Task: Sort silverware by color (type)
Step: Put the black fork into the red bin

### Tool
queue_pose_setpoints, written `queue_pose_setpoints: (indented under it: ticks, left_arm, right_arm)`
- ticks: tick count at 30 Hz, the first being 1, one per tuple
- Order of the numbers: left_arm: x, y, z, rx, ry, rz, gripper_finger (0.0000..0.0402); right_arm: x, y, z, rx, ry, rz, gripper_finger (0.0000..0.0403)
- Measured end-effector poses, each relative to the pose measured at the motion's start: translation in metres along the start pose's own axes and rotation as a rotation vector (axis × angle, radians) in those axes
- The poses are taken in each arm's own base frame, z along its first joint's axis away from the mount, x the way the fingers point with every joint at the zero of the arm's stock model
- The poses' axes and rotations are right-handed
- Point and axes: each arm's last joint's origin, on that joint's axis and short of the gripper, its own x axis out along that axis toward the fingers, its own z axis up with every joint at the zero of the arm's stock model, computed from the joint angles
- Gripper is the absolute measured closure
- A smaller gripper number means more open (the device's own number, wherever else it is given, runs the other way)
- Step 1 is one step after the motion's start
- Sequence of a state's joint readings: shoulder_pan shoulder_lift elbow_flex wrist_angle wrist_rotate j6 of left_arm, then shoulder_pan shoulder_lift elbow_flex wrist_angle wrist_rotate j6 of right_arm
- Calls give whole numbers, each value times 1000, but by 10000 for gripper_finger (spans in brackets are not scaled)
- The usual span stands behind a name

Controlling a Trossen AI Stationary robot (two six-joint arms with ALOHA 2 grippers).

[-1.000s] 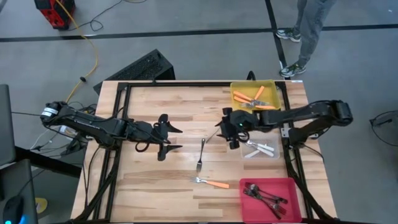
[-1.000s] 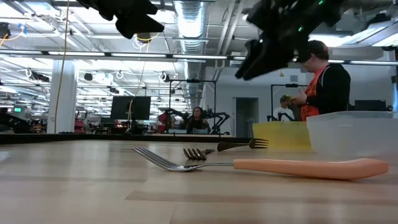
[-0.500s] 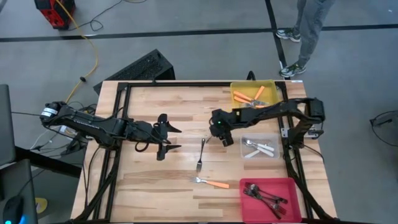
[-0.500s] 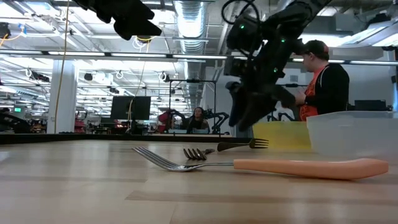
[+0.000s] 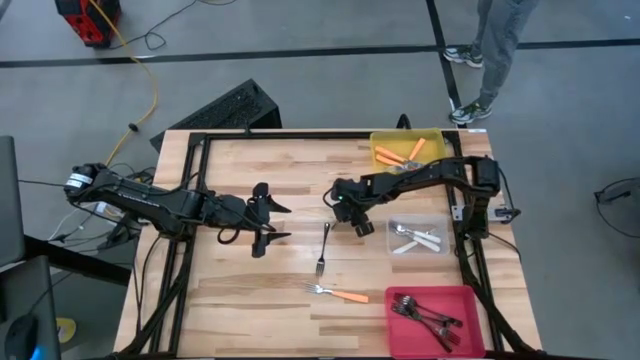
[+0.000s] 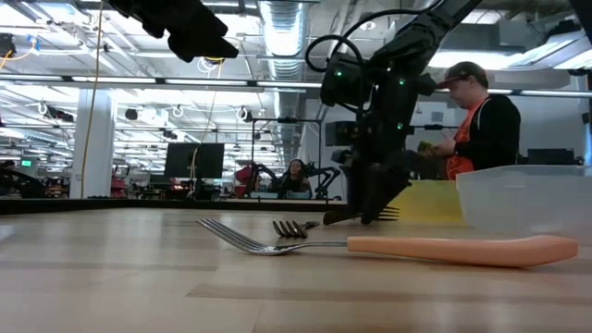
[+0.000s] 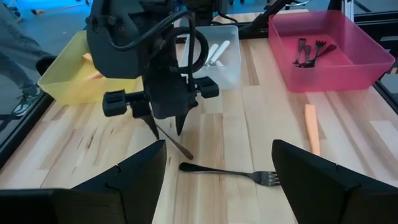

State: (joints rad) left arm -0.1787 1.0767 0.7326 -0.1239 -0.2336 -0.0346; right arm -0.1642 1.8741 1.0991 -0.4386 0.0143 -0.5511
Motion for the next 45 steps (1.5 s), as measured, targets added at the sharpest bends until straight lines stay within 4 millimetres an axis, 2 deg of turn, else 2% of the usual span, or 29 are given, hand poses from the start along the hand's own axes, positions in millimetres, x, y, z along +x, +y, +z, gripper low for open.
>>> queue_pose_setpoints:
  ticks: [12,19,24,31,36,40,45]
  left_arm:
    - [0,0,0,-11,0,14,127]
    - [0,0,-2,-25,16,15,127]
    - [0,0,-2,-33,21,15,127]
    - [-1,1,-2,-36,16,14,127]
    - [-1,1,-2,-36,16,14,127]
    - [-1,1,-2,-36,16,14,127]
    - [-1,1,-1,-45,15,13,127]
  right_arm:
    - [0,-1,-3,60,35,13,376]
    - [1,4,1,118,44,-25,379]
    - [-10,10,5,129,20,-35,383]
    - [-59,12,13,193,-100,-75,383]
    - [-104,16,15,238,-229,-112,383]
    - [-137,30,15,270,-322,-104,383]
    - [-175,58,12,298,-411,-53,383]
